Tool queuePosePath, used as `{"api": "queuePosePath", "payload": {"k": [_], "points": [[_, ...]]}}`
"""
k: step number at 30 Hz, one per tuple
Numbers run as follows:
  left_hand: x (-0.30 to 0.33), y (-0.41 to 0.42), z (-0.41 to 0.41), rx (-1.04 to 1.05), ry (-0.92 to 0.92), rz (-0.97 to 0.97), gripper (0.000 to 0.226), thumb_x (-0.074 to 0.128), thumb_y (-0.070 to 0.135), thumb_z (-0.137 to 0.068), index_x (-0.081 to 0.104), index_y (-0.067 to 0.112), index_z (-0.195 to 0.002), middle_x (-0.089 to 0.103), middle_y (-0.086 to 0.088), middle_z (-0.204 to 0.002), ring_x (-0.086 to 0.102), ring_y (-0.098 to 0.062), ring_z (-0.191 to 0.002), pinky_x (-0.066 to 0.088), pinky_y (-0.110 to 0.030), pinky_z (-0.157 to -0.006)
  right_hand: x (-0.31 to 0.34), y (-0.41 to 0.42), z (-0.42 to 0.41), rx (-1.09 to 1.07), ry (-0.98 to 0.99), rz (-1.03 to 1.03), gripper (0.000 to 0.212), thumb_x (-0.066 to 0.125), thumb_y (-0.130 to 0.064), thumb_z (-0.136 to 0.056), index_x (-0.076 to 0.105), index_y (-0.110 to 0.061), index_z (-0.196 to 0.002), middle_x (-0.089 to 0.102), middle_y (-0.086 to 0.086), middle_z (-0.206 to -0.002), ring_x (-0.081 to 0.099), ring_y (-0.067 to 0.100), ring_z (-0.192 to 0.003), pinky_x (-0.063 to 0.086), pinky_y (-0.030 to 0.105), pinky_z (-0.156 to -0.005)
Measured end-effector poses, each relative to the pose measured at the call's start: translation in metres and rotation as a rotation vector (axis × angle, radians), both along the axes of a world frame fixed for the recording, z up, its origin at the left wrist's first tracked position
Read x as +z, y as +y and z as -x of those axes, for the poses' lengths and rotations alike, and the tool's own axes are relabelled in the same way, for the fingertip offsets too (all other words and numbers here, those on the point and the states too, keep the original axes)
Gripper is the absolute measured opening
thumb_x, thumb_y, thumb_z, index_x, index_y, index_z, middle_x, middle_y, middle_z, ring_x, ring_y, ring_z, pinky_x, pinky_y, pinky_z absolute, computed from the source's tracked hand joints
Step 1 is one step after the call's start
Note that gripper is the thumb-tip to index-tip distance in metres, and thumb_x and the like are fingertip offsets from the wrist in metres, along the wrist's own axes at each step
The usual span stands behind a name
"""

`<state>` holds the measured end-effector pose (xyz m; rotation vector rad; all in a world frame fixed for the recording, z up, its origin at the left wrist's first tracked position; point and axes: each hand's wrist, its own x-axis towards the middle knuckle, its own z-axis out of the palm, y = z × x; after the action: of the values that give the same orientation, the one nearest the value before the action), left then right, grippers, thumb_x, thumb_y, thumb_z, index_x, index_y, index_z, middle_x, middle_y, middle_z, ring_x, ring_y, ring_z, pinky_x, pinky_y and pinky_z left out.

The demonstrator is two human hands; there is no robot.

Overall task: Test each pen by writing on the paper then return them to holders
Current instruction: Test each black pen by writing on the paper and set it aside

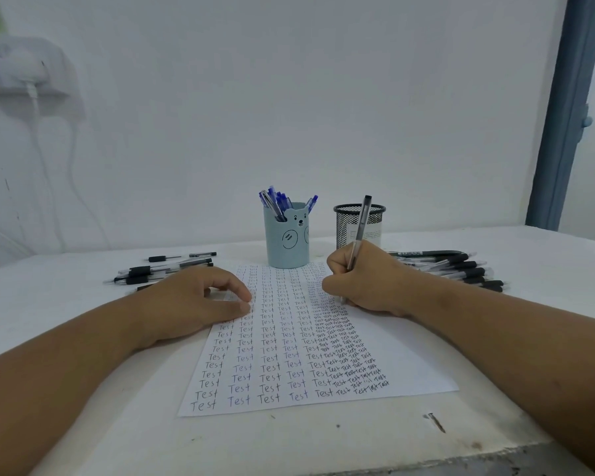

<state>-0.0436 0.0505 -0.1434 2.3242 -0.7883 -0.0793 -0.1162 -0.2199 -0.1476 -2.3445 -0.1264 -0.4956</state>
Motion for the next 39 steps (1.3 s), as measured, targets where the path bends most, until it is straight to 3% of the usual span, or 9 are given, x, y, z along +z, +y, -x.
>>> {"api": "queuePosePath", "payload": {"k": [12,18,22,27,31,33,35,37,39], "points": [[0.000,0.000,0.000,0.001,-0.002,0.000,0.019,0.078,0.051,-0.076,0.072,0.051,-0.094,0.061,0.023,-0.122,0.054,0.000,-0.116,0.039,-0.034,-0.109,-0.002,-0.002,-0.002,0.005,0.001,-0.003,0.048,0.065,-0.005,-0.081,0.031,-0.020,-0.050,0.026,-0.004,-0.048,0.038,0.019,-0.058,0.034,0.031,-0.060],[0.001,0.000,0.001,-0.001,-0.009,0.002,0.015,0.078,0.048,-0.078,0.072,0.051,-0.092,0.063,0.025,-0.119,0.054,0.002,-0.114,0.040,-0.028,-0.102,-0.002,-0.003,-0.004,0.020,0.045,-0.027,0.043,0.064,-0.013,-0.075,0.031,-0.020,-0.049,0.027,-0.001,-0.049,0.048,0.021,-0.063,0.037,0.035,-0.062],[-0.001,0.001,-0.001,-0.001,-0.011,-0.001,0.016,0.078,0.049,-0.078,0.072,0.051,-0.092,0.062,0.023,-0.121,0.055,0.000,-0.115,0.040,-0.030,-0.104,-0.003,-0.004,-0.004,0.014,0.043,-0.042,0.047,0.065,-0.007,-0.080,0.032,-0.020,-0.049,0.027,-0.002,-0.048,0.050,0.021,-0.065,0.035,0.027,-0.054],[0.000,0.000,-0.002,0.000,-0.013,-0.004,0.018,0.078,0.051,-0.076,0.072,0.052,-0.093,0.062,0.024,-0.121,0.055,-0.001,-0.116,0.040,-0.032,-0.106,-0.001,-0.002,-0.002,0.005,0.052,-0.010,0.047,0.064,-0.006,-0.079,0.030,-0.020,-0.050,0.024,-0.005,-0.047,0.042,0.019,-0.059,0.032,0.031,-0.059],[0.000,0.001,-0.001,0.002,-0.014,-0.005,0.016,0.078,0.051,-0.077,0.072,0.052,-0.092,0.062,0.024,-0.120,0.054,-0.001,-0.115,0.040,-0.031,-0.105,0.000,0.001,0.000,-0.022,0.029,-0.063,0.048,0.065,-0.006,-0.082,0.032,-0.021,-0.050,0.027,-0.001,-0.049,0.042,0.019,-0.055,0.038,0.032,-0.057],[0.000,0.001,-0.001,-0.002,-0.016,-0.006,0.016,0.078,0.051,-0.078,0.072,0.052,-0.092,0.063,0.025,-0.120,0.054,-0.001,-0.115,0.040,-0.030,-0.104,0.003,0.003,0.002,-0.034,0.006,-0.176,0.044,0.067,-0.014,-0.089,0.042,-0.017,-0.054,0.033,0.003,-0.051,0.035,0.016,-0.049,0.045,0.032,-0.054],[-0.001,0.001,-0.002,0.000,-0.023,-0.009,0.017,0.078,0.051,-0.077,0.072,0.052,-0.093,0.063,0.024,-0.120,0.055,-0.002,-0.114,0.041,-0.031,-0.105,0.008,0.007,0.006,0.003,-0.013,-0.325,0.041,0.061,-0.030,-0.099,0.054,-0.004,-0.067,0.040,0.010,-0.057,0.034,0.017,-0.048,0.037,0.022,-0.047],[-0.001,0.000,-0.003,0.001,-0.026,-0.010,0.018,0.077,0.052,-0.077,0.072,0.051,-0.094,0.063,0.023,-0.120,0.057,-0.003,-0.114,0.042,-0.032,-0.106,0.012,0.008,0.005,0.019,-0.062,-0.362,0.055,0.054,-0.040,-0.102,0.048,0.003,-0.069,0.038,0.012,-0.062,0.033,0.021,-0.054,0.034,0.024,-0.051],[-0.001,0.000,-0.002,-0.002,-0.018,-0.006,0.018,0.077,0.052,-0.077,0.072,0.051,-0.094,0.063,0.023,-0.120,0.056,-0.001,-0.114,0.041,-0.032,-0.106,0.015,0.008,0.003,0.008,-0.135,-0.331,0.054,0.058,-0.046,-0.099,0.043,0.000,-0.074,0.040,0.012,-0.063,0.037,0.022,-0.055,0.037,0.028,-0.055]]}}
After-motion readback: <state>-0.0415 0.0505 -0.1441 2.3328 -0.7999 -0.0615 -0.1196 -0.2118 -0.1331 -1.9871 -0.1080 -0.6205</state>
